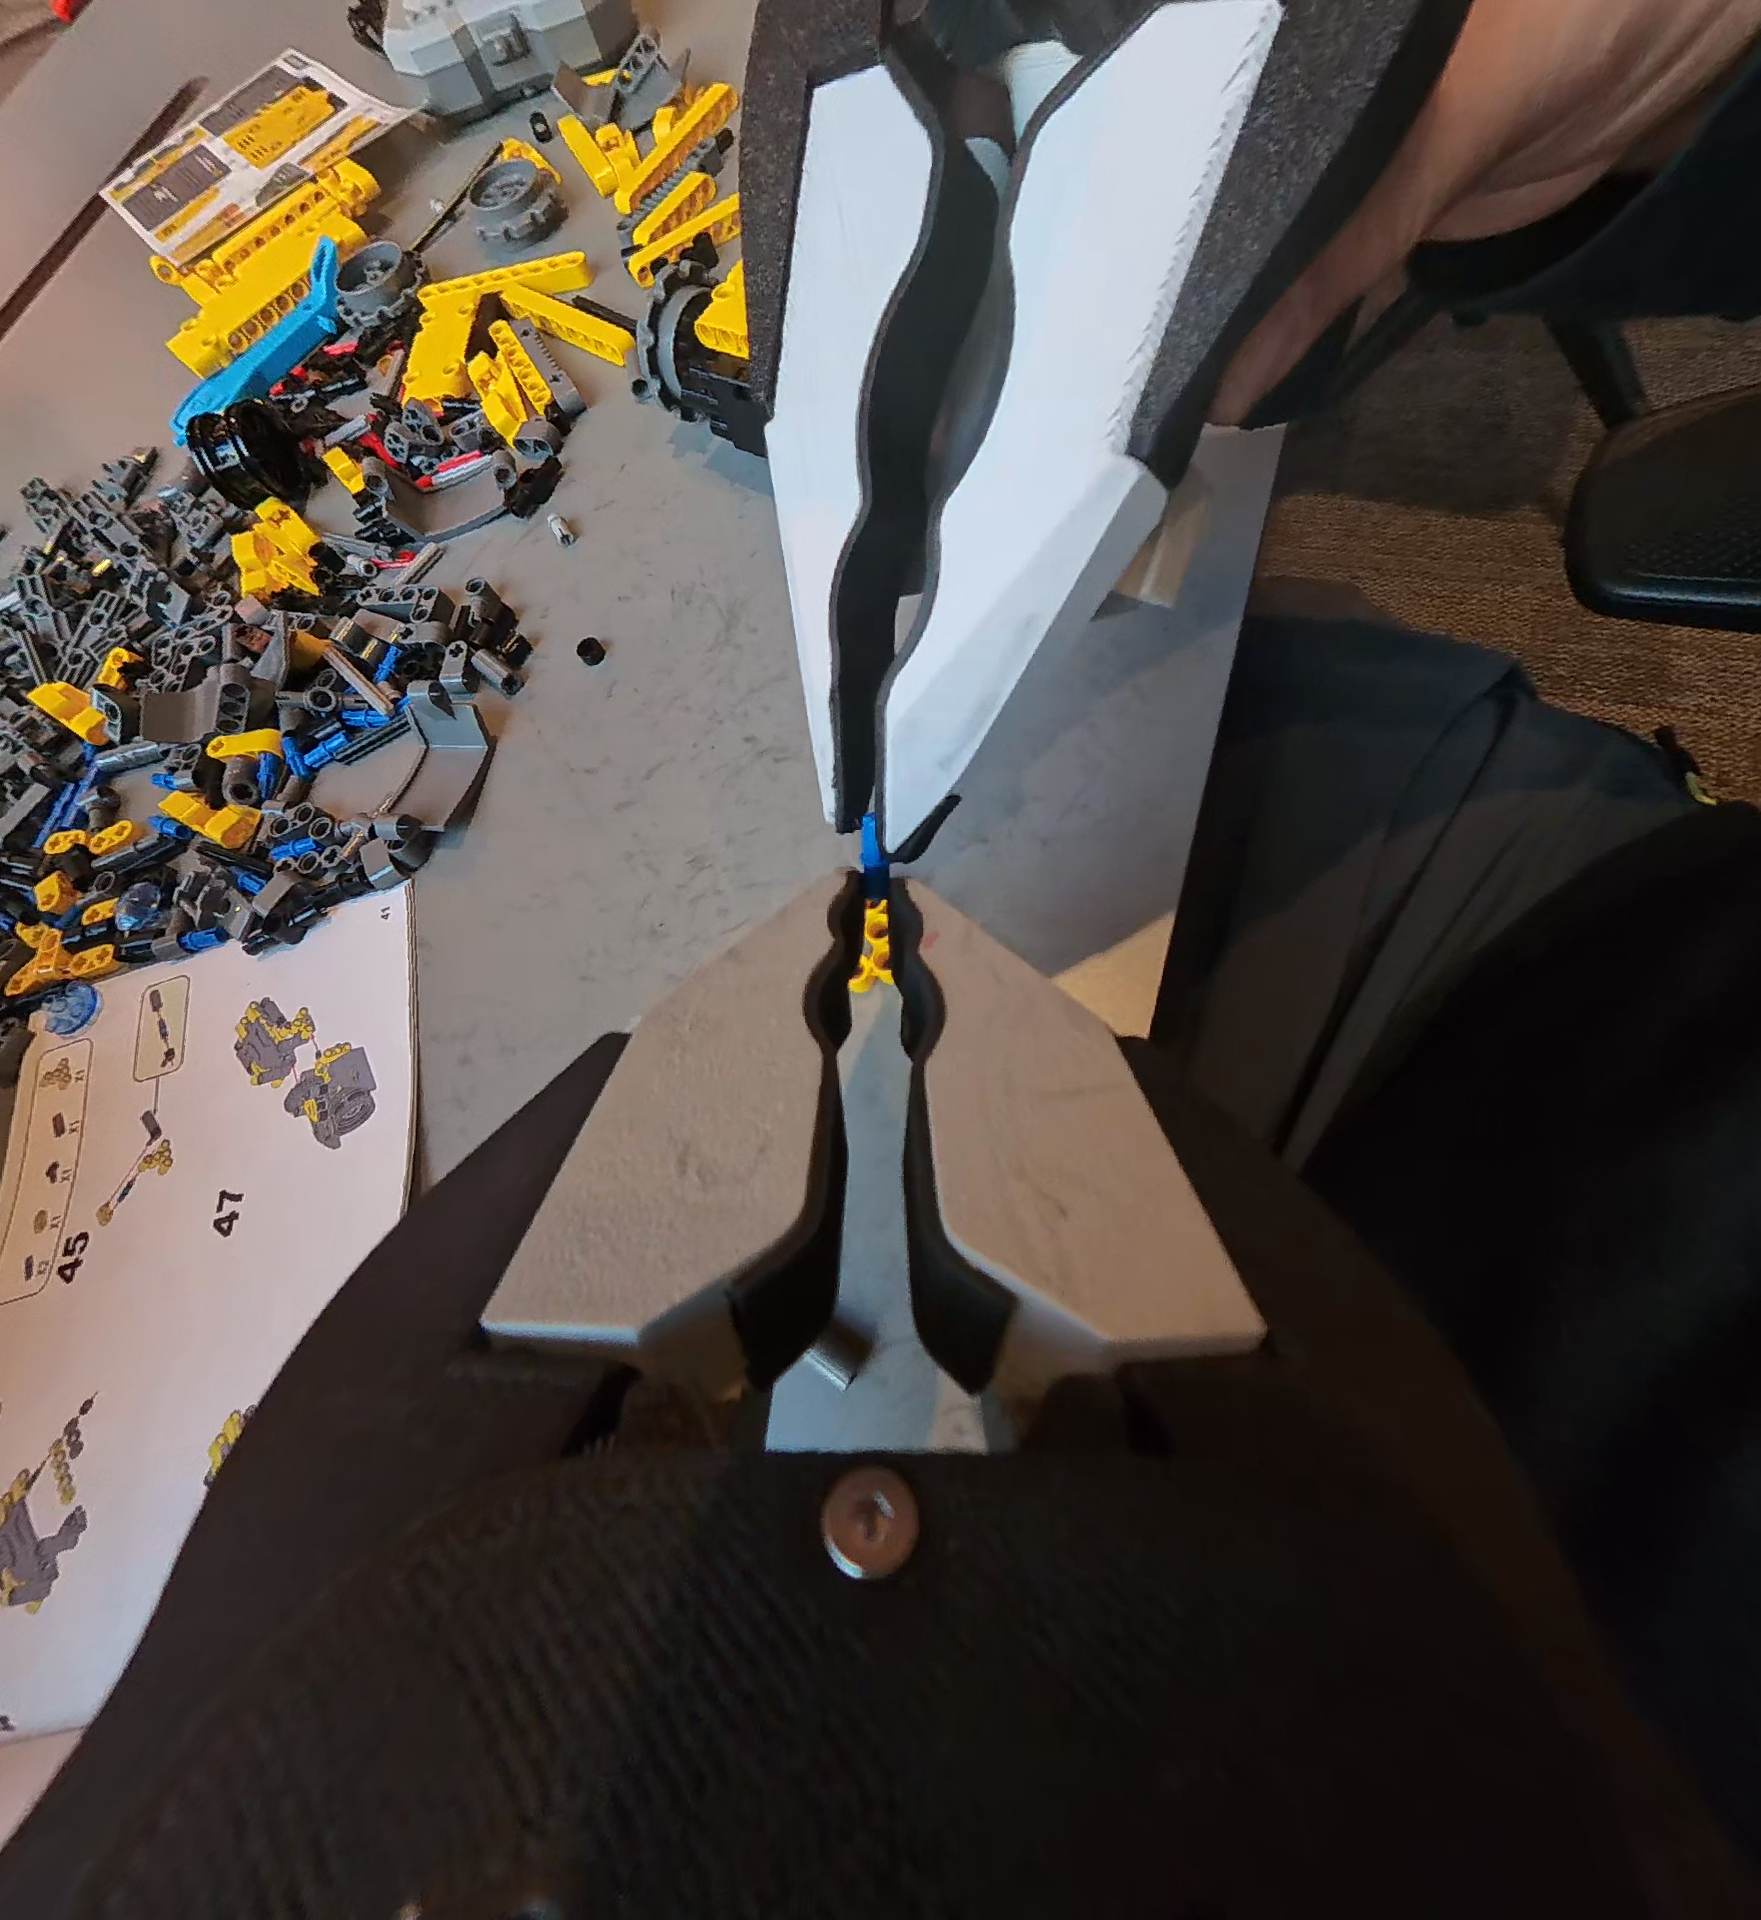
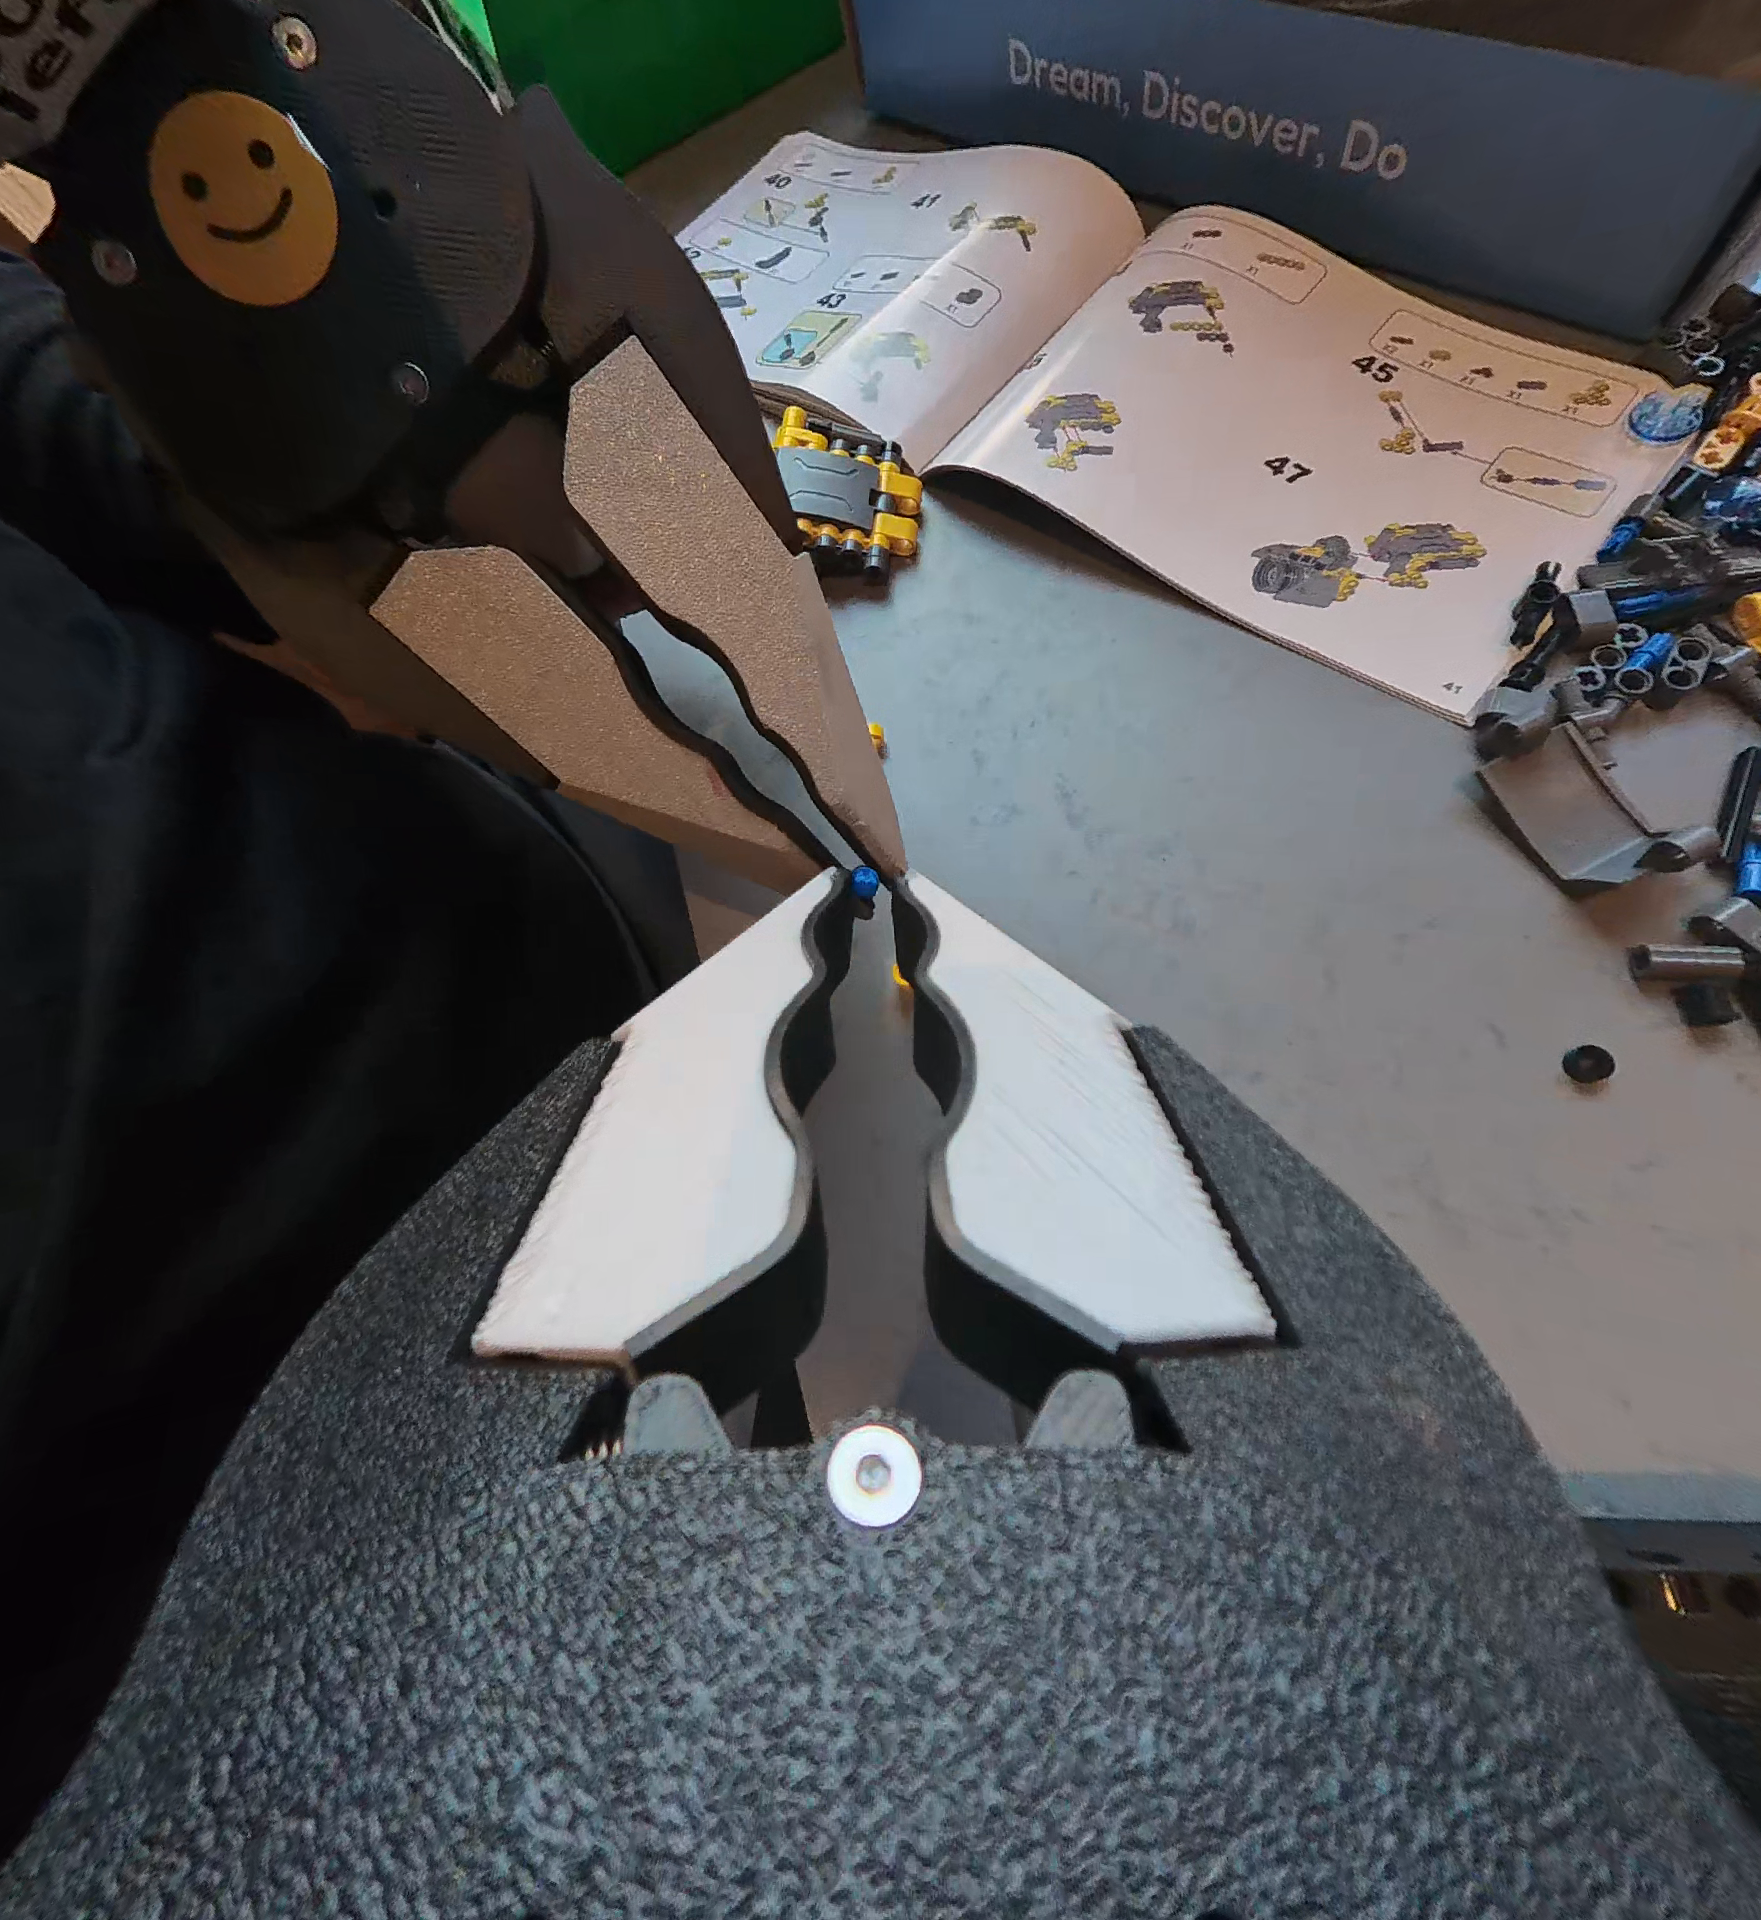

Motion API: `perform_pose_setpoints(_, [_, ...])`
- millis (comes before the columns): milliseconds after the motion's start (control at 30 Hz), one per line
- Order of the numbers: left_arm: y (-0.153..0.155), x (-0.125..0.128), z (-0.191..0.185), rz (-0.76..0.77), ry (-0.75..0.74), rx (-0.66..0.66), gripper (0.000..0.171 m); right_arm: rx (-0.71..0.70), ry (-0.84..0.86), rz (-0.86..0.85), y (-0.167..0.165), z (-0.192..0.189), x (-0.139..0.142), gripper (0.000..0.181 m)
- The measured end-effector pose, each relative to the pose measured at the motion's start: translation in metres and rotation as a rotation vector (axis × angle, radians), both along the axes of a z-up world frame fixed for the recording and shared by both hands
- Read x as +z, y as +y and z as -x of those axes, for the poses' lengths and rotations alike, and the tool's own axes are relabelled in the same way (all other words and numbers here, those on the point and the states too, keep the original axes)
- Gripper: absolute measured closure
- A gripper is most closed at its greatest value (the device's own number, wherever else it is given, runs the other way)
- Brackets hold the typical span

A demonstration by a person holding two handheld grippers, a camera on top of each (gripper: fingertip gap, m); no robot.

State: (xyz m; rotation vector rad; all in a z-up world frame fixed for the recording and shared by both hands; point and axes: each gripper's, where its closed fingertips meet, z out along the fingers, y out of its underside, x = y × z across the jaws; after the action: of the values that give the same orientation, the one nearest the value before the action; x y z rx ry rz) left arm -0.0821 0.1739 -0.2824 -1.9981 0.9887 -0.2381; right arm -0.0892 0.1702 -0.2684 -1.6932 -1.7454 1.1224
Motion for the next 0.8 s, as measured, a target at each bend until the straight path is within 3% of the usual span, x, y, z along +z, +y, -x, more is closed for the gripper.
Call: perform_pose_setpoints(800, [-0.001,-0.01,0.001,0.042,0.013,0.002,0.171,0.024,-0.037,-0.035,-0.003,0.002,-0.01,0.179])
